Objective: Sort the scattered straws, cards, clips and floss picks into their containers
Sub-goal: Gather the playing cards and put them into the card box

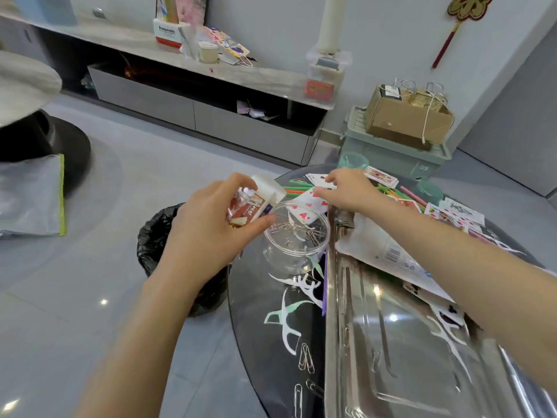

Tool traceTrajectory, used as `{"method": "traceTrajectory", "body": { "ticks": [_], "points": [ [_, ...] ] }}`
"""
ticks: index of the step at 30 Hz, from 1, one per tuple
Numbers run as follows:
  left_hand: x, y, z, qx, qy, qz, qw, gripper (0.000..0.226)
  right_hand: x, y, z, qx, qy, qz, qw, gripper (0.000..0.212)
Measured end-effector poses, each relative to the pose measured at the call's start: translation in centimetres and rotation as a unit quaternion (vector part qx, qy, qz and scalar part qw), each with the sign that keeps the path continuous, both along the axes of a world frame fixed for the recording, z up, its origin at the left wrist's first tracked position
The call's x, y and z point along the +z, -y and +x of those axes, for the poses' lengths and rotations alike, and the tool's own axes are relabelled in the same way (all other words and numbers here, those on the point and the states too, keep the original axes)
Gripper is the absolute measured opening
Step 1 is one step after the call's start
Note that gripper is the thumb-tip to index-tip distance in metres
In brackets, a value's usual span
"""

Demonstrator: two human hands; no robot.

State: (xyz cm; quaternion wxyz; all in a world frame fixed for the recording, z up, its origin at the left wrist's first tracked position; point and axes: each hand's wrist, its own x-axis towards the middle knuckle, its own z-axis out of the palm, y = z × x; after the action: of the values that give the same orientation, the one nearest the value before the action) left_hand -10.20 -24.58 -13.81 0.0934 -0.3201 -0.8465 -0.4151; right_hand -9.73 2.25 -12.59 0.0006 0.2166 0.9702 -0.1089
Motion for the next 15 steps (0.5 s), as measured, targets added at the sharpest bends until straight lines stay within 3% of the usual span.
{"method": "traceTrajectory", "body": {
  "ticks": [4,9,15],
  "points": [
    [-1.1,-0.4,-1.7,0.026,-0.013,-0.033,0.999,0.05,-1.6,-1.1,-2.5,-0.023,-0.019,0.122,0.992,0.044],
    [-1.6,-0.5,-3.4,0.03,-0.004,-0.035,0.999,0.064,-2.5,-1.3,-4.1,-0.013,0.012,0.237,0.971,0.052],
    [-2.0,-1.1,-4.2,0.011,0.009,-0.014,1.0,0.064,-2.2,-1.6,-5.2,-0.028,0.031,0.215,0.976,0.04]
  ]
}}
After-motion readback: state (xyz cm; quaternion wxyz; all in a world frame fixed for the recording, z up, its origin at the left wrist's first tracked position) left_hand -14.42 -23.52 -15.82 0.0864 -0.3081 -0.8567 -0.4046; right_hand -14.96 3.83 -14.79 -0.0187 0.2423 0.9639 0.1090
